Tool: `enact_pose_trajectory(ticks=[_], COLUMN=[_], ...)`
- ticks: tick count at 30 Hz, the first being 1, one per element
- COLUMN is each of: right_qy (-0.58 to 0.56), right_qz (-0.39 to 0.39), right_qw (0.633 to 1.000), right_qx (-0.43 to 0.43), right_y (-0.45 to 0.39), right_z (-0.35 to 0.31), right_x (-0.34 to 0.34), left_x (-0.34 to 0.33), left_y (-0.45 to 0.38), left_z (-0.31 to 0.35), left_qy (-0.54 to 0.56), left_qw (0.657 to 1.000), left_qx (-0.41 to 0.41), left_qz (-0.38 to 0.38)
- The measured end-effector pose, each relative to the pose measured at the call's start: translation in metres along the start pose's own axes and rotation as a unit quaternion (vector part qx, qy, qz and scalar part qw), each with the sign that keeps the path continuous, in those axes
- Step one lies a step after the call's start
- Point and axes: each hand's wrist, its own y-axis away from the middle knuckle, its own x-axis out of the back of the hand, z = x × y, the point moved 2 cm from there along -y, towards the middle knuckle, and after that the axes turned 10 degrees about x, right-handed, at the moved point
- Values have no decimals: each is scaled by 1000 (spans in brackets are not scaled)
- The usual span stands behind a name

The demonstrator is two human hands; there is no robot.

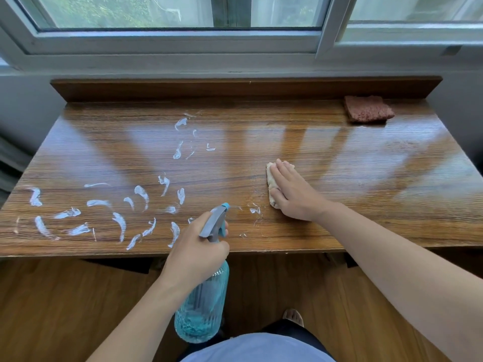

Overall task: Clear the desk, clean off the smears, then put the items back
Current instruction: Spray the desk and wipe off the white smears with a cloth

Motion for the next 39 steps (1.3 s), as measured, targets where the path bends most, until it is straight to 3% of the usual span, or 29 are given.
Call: enact_pose_trajectory(ticks=[6,9,16,19,21,23,27,30,35,37,39], right_qy=[52,64,45,28,21,31,30,35,36,60,67], right_qz=[-2,-29,38,47,65,63,-16,5,83,98,95], right_qw=[990,986,997,995,997,996,984,993,993,991,993], right_qx=[134,152,-43,-82,-47,48,175,114,-77,-73,6], right_y=[45,51,-30,-37,-23,-1,25,-2,-68,-68,-45], right_z=[-66,-89,-41,-30,-41,-67,-91,-75,-44,-47,-62], right_x=[-12,-39,-18,-11,-10,-9,-22,-16,-12,-18,-18], left_x=[21,28,39,40,40,40,41,41,39,38,37], left_y=[-5,-12,-18,-25,-28,-31,-33,-35,-38,-40,-41], left_z=[-12,-16,-2,1,1,-1,-5,-6,-1,2,5], left_qy=[25,29,24,18,21,32,49,57,61,61,69], left_qw=[1000,1000,1000,999,999,999,998,998,998,998,997], left_qx=[-6,2,-10,-27,-32,-32,-26,-16,-11,-12,-17], left_qz=[-3,-10,-16,-14,-13,-15,-20,-20,-12,-7,-6])
